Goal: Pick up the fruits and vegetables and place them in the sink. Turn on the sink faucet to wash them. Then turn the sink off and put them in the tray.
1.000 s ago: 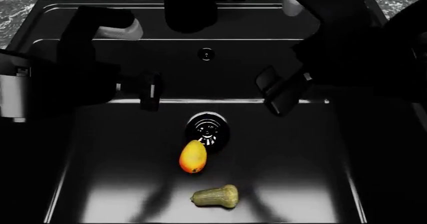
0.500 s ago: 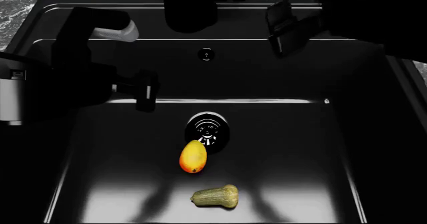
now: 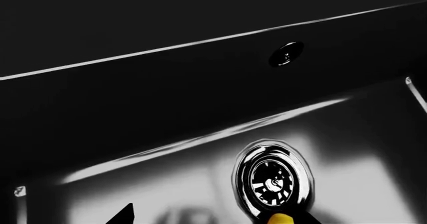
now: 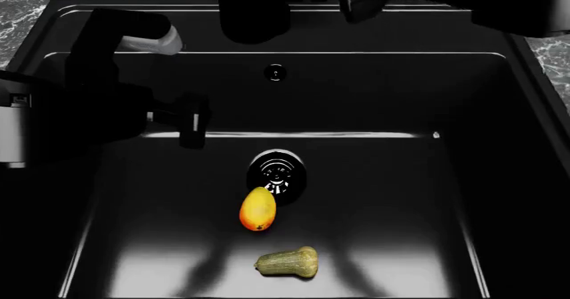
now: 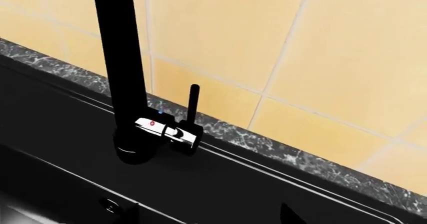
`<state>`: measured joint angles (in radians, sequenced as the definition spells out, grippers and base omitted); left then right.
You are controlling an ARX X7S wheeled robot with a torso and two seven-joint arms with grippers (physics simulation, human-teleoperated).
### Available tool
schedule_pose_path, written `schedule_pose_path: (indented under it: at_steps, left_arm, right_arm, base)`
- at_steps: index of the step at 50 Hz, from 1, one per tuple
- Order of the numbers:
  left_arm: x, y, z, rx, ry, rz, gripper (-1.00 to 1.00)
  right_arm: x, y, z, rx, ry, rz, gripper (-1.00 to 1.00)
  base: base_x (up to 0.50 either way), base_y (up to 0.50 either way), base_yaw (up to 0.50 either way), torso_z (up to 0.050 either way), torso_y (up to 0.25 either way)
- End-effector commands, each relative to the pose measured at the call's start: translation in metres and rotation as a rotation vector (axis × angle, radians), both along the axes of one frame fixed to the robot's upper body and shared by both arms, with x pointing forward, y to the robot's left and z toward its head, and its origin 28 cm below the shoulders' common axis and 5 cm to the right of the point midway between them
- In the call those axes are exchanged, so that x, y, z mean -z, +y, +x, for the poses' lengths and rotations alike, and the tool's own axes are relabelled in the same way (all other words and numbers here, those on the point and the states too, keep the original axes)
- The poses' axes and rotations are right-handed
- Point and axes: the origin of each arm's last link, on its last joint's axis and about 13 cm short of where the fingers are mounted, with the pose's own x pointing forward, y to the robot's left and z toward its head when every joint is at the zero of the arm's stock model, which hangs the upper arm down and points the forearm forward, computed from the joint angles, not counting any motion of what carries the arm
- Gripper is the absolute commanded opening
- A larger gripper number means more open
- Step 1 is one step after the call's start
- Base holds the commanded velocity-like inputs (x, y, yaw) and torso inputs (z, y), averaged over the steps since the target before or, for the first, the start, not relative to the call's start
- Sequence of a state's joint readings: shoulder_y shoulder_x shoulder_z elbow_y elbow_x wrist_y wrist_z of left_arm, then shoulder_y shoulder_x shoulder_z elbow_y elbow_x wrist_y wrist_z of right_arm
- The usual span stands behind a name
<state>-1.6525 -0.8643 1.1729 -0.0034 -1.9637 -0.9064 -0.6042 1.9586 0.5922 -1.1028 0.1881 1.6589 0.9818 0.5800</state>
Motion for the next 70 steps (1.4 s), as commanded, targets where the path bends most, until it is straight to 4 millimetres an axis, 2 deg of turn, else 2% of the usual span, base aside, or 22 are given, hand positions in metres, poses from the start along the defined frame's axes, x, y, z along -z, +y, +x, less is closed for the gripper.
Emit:
schedule_pose_path:
  at_steps: [1,15,34,48,70]
  left_arm:
    - [0.0,0.0,0.001,-0.001,-0.006,0.006,1.0]
    - [0.0,0.001,0.001,-0.005,-0.009,0.005,1.0]
    - [0.001,0.004,-0.001,0.0,-0.019,-0.007,1.0]
    - [0.002,0.006,-0.001,0.002,-0.019,-0.012,1.0]
    - [0.002,0.009,-0.002,0.003,-0.027,-0.021,1.0]
  right_arm:
    - [-0.002,0.011,0.016,0.035,-0.038,-0.01,1.0]
    - [-0.003,0.026,0.033,0.062,-0.097,-0.034,1.0]
    - [-0.008,0.04,0.049,0.047,-0.131,0.059,1.0]
    - [-0.006,0.045,0.068,0.104,-0.2,0.057,1.0]
    - [0.004,0.057,0.095,0.11,-0.197,0.026,1.0]
  base:
    - [0.0,0.0,0.0,0.0,0.0]
    - [0.0,0.0,0.0,0.0,0.0]
    - [0.0,0.0,0.0,0.0,0.0]
    - [0.0,0.0,0.0,0.0,0.0]
    - [0.0,0.0,0.0,0.0,0.0]
